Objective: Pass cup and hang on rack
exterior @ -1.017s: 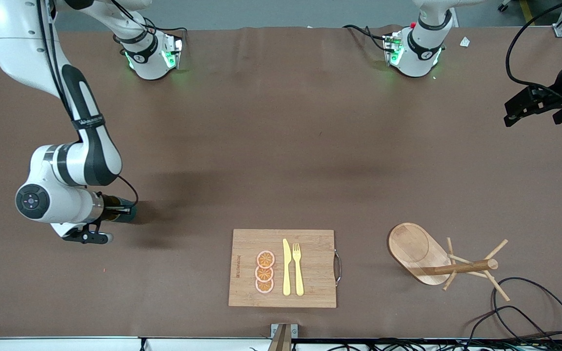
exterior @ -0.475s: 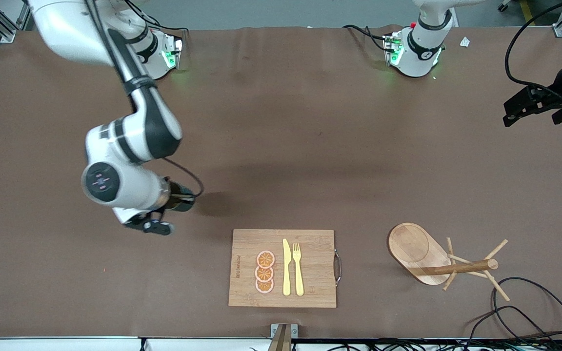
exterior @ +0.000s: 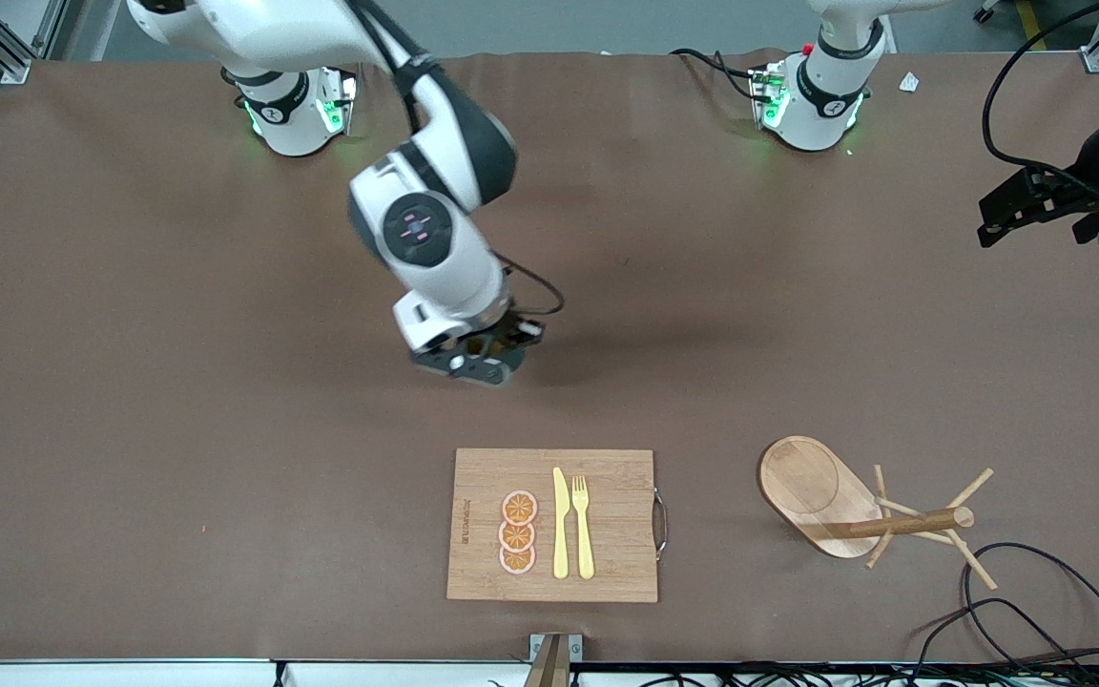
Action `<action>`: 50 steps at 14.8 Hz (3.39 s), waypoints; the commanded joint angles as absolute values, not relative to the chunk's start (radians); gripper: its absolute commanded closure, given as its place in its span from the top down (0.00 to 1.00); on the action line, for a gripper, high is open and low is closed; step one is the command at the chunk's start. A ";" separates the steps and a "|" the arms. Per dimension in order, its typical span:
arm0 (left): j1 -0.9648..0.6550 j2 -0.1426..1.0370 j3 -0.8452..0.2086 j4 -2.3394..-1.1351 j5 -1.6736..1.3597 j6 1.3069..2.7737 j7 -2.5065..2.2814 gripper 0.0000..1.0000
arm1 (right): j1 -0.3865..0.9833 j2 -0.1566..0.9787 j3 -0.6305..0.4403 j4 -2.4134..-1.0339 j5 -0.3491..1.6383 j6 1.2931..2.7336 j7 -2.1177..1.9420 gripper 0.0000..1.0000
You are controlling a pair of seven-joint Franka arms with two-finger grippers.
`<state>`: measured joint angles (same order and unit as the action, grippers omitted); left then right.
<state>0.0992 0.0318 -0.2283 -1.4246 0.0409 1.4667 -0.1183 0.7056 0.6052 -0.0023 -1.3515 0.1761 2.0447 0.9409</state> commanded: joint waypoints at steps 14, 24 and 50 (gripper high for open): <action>0.035 0.072 -0.365 -1.424 0.038 1.522 -0.489 1.00 | 0.885 0.966 -0.067 -1.020 0.158 2.118 1.190 0.03; -0.066 0.123 -0.380 -1.425 0.051 1.559 -0.667 1.00 | 0.855 0.916 -0.078 -1.020 0.161 2.103 1.181 0.92; -0.662 0.655 -0.368 -1.348 0.662 1.836 -1.760 1.00 | 0.051 0.065 -0.078 -1.580 0.054 1.746 -0.078 1.00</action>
<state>-0.6314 0.6103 -0.3754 -1.3858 0.6141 1.8359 -1.6883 0.0749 0.2231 -0.1007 -1.4043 0.0695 1.7289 -0.0516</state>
